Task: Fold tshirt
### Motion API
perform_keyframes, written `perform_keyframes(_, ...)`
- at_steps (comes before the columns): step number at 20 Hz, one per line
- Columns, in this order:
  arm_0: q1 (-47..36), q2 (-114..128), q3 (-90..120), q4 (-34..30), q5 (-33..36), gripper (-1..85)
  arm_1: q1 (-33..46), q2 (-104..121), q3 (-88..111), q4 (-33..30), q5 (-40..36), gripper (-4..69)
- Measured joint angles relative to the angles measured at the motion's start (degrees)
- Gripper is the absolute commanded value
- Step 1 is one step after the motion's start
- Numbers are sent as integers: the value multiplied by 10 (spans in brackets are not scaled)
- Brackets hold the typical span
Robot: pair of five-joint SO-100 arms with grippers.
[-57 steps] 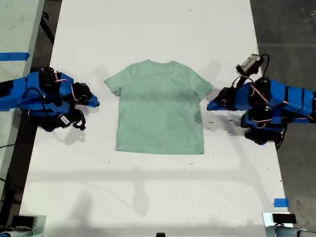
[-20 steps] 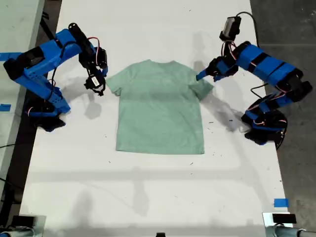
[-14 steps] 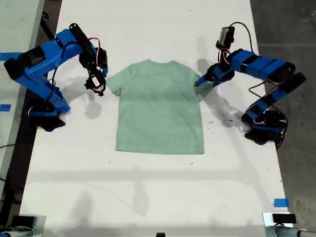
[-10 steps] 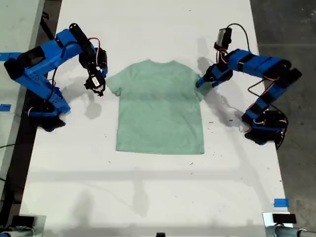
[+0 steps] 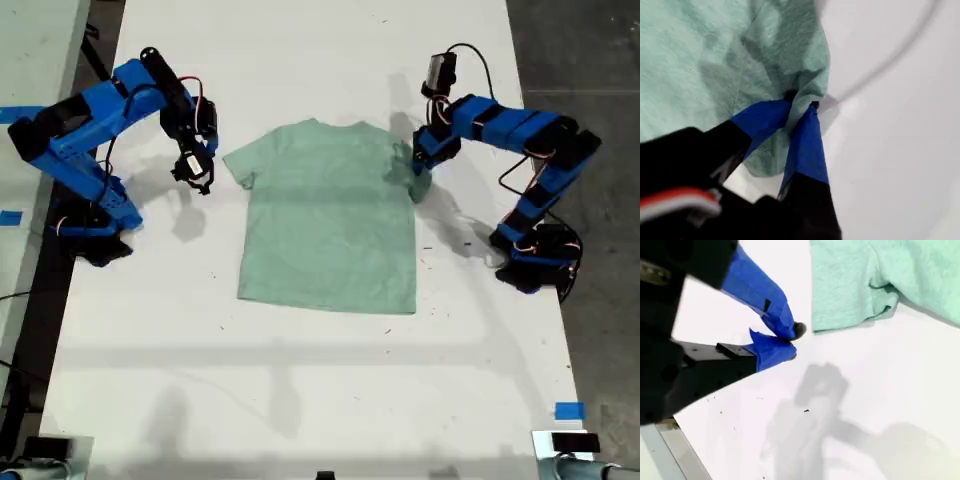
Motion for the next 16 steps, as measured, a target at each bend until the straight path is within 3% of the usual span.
perform_keyframes(9,9,0,0,0,-6,0,-83,33,-227,220,79,-15)
perform_keyframes(14,12,0,0,0,-11,0,-179,-40,-391,234,162,-15)
perform_keyframes(16,12,0,0,0,-13,0,-210,-87,-432,207,189,-15)
